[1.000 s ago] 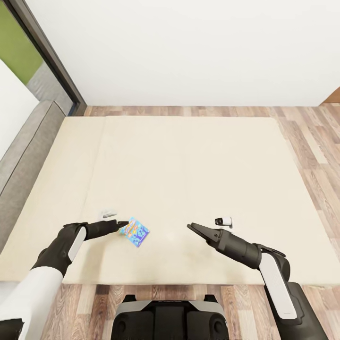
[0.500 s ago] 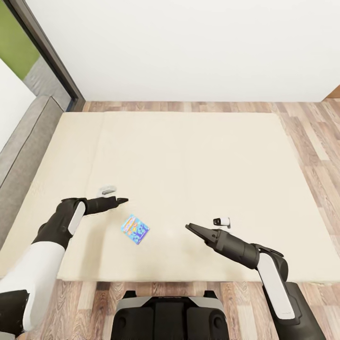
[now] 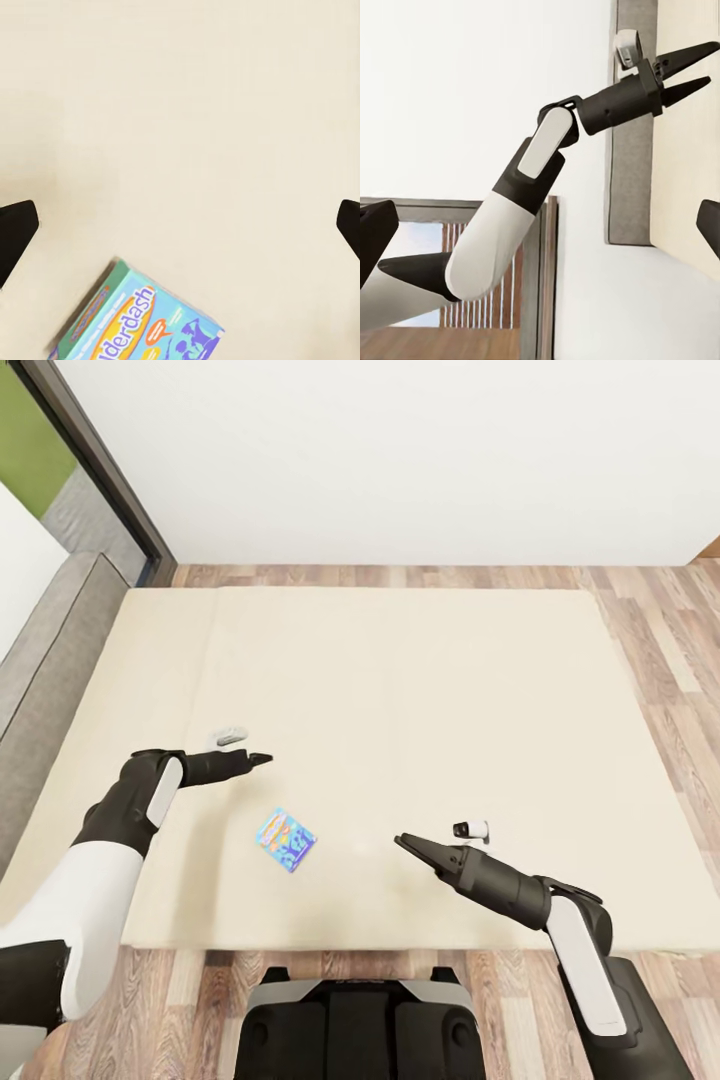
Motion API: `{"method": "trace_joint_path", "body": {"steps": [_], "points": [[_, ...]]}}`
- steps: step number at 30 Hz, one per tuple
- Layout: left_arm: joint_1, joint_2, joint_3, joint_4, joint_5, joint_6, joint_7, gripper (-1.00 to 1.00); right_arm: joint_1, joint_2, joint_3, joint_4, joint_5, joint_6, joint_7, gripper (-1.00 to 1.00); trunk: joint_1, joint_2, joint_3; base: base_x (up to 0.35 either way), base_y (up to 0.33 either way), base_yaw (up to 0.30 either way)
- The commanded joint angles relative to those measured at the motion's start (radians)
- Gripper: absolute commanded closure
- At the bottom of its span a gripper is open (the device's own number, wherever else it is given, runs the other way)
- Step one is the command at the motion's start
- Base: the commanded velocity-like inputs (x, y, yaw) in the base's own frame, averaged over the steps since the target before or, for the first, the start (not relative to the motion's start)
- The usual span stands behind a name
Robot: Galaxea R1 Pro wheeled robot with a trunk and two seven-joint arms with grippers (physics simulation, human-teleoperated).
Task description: Put all the toys in the child's room - the three board games (two on the bed and one on the table), the two jigsaw puzzles on the table, and the tennis ball on the table - inside the toy box on the table in the child's room.
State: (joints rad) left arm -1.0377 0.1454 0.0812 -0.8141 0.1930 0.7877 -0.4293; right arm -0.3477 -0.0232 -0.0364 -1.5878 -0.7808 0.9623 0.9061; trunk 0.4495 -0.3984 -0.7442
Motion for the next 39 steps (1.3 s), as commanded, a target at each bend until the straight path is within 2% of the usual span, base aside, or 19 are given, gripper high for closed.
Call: {"method": "trace_joint_path", "body": {"steps": [1, 9, 13, 17, 23, 24, 27, 31, 32, 35, 39], "points": [[-0.002, -0.001, 0.001, 0.000, 0.003, 0.006, 0.002, -1.00, 0.000, -0.001, -0.002, 0.000, 0.001, 0.004, 0.003, -1.00, 0.000, -0.002, -0.003, 0.000, 0.000, 0.000], [-0.005, -0.002, -0.003, 0.017, 0.002, 0.001, 0.020, -1.00, 0.000, -0.004, -0.005, 0.000, 0.000, 0.005, 0.004, -1.00, 0.000, -0.002, -0.016, 0.000, 0.000, 0.000], [-0.005, -0.003, -0.006, 0.044, -0.001, -0.002, 0.022, -1.00, -0.001, 0.006, -0.002, -0.001, 0.001, 0.005, 0.002, -1.00, 0.000, -0.002, -0.022, 0.000, 0.000, 0.000], [-0.005, -0.003, -0.007, 0.056, -0.003, -0.003, 0.023, -1.00, -0.028, 0.001, -0.005, 0.000, 0.000, 0.013, -0.009, -1.00, 0.000, -0.002, -0.029, 0.000, 0.000, 0.000], [-0.005, -0.006, -0.008, 0.064, -0.004, -0.008, 0.024, -1.00, -0.189, 0.002, -0.008, 0.001, -0.006, 0.040, -0.047, -1.00, 0.000, -0.002, -0.039, 0.000, 0.000, 0.000], [-0.005, -0.010, -0.009, 0.065, -0.003, -0.019, 0.024, -1.00, -0.244, 0.006, -0.007, 0.004, -0.007, 0.053, -0.065, -1.00, 0.000, -0.002, -0.041, 0.000, 0.000, 0.000], [-0.005, -0.016, -0.009, 0.067, -0.002, -0.034, 0.024, -1.00, -0.316, 0.013, -0.005, 0.008, -0.009, 0.063, -0.105, -1.00, 0.000, -0.002, -0.045, 0.000, 0.000, 0.000], [-0.005, -0.021, -0.010, 0.072, -0.002, -0.045, 0.024, -1.00, -0.388, 0.028, -0.001, 0.015, -0.012, 0.070, -0.180, -1.00, 0.000, -0.002, -0.052, 0.000, 0.000, 0.000], [-0.005, -0.023, -0.010, 0.075, -0.002, -0.049, 0.024, -1.00, -0.412, 0.034, 0.001, 0.025, -0.013, 0.073, -0.218, -1.00, 0.000, -0.002, -0.054, 0.000, 0.000, 0.000], [-0.005, -0.024, -0.011, 0.082, -0.001, -0.053, 0.024, -1.00, -0.447, 0.040, 0.002, 0.068, -0.015, 0.074, -0.274, -1.00, 0.000, -0.002, -0.059, 0.000, 0.000, 0.000], [-0.005, -0.024, -0.012, 0.086, -0.001, -0.056, 0.024, -1.00, -0.498, 0.043, 0.001, 0.149, -0.016, 0.074, -0.304, -1.00, 0.000, -0.002, -0.065, 0.000, 0.000, 0.000]]}}
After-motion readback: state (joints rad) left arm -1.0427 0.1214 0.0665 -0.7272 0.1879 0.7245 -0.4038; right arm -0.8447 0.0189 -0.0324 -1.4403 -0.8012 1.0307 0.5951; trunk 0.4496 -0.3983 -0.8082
